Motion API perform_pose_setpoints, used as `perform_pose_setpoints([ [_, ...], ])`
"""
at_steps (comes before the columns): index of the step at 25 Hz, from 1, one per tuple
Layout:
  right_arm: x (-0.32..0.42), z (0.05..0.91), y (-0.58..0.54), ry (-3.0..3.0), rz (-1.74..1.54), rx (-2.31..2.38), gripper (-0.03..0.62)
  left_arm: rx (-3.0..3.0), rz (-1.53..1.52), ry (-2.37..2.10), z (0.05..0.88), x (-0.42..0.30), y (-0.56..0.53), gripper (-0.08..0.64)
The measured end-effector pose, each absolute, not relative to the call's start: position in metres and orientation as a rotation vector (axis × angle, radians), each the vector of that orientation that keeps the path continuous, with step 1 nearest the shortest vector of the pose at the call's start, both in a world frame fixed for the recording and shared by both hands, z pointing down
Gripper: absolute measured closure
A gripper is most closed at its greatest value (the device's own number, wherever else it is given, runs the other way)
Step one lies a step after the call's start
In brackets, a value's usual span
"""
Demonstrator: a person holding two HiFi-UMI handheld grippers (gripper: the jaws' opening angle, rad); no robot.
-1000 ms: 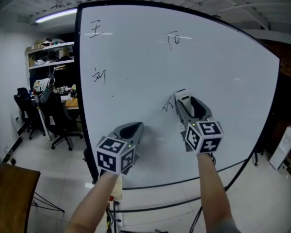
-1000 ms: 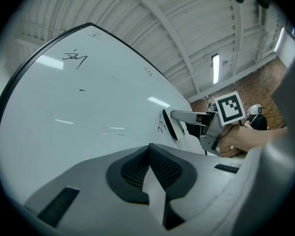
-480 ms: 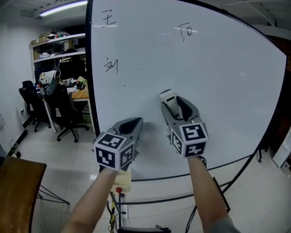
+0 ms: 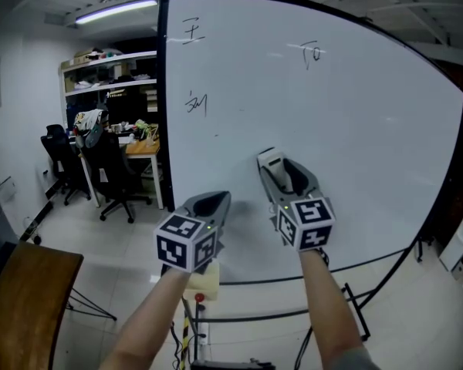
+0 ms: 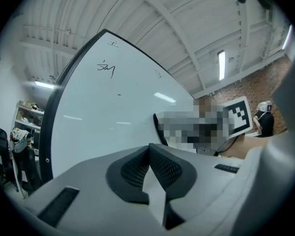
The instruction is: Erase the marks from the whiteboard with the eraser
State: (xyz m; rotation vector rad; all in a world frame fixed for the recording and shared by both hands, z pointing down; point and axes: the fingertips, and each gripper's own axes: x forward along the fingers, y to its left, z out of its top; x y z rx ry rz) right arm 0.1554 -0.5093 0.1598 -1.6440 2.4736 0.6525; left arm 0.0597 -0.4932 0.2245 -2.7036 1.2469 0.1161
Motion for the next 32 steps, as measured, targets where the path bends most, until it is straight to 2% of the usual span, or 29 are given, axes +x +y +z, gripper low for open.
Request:
perform_pose_setpoints([
  [14, 0.289, 0.132, -0.517, 2.288, 0.486, -1.782, 0.368, -2.72, 0.141, 1.209, 0.223, 0.093, -0.474, 0.56],
  [32, 0.275, 0.165, -0.445, 2.374, 0.444, -1.709, 0.365, -2.795, 0.115, 1.032, 0.231, 0.151, -0.457, 0.56],
])
